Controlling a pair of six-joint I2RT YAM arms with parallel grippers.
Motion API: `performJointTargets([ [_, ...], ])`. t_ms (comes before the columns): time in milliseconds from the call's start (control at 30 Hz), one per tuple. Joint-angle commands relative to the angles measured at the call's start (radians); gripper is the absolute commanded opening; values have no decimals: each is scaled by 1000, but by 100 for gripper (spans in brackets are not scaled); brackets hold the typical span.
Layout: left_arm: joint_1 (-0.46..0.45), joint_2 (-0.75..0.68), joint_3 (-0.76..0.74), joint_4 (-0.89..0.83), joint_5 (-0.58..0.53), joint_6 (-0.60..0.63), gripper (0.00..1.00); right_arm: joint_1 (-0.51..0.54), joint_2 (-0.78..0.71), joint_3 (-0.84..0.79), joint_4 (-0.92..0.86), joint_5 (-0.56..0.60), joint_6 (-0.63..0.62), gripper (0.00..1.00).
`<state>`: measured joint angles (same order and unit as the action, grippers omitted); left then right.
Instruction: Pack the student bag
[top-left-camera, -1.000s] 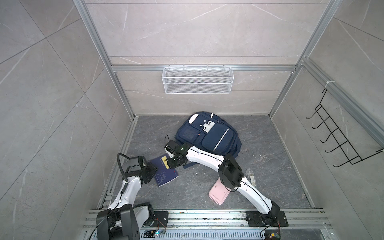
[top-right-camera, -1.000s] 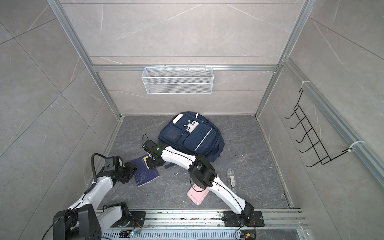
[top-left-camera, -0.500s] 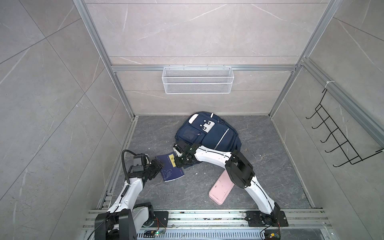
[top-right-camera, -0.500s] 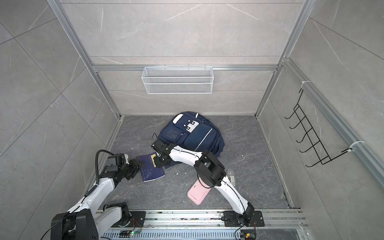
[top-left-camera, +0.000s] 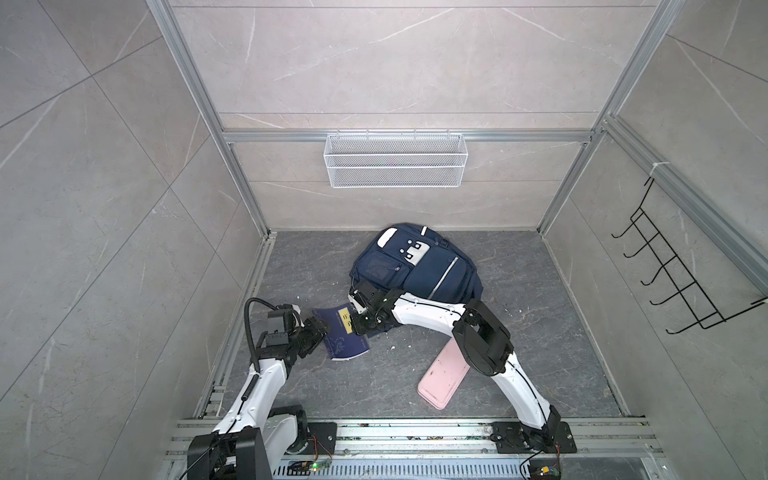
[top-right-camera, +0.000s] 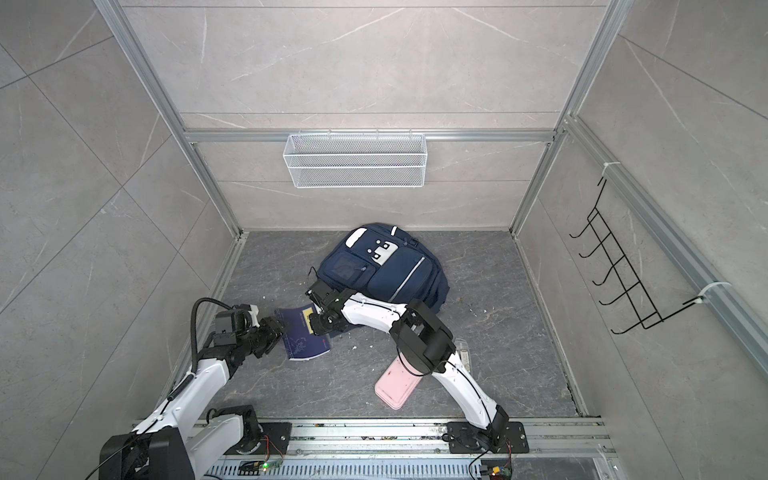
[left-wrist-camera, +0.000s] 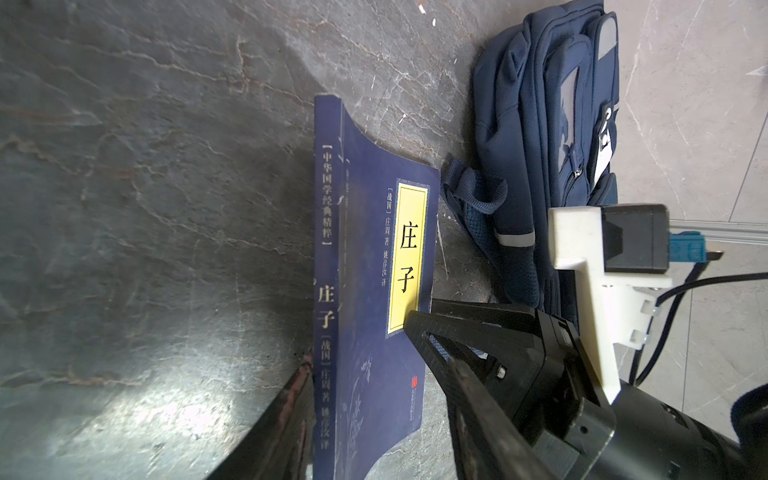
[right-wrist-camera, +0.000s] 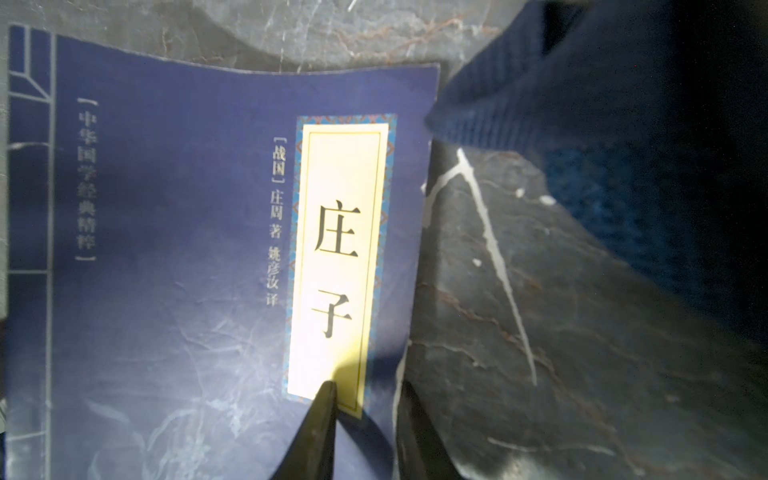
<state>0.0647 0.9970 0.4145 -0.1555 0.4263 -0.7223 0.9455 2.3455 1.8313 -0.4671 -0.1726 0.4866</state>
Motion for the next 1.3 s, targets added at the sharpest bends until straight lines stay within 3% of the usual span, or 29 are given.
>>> performJointTargets([
  [0,-20,15,5,30,70,3,49,0,40,-61,-68,-2,18,28],
  [300,-59,40,24,39,52,14,37,-1,43,-63,-62,-5,20,28],
  [567,-68,63,33,20,19,27,33,-2,43,-72,-56,-9,24,28],
  [900,-68,80,58,-4,6,40,11,-5,23,-94,-46,-11,26,29],
  [1067,-68,72,85,-21,20,36,0,-20,-39,-148,13,-63,56,34],
  [1267,-68,23,168,-103,33,47,0,-44,-175,-200,54,-97,74,45],
])
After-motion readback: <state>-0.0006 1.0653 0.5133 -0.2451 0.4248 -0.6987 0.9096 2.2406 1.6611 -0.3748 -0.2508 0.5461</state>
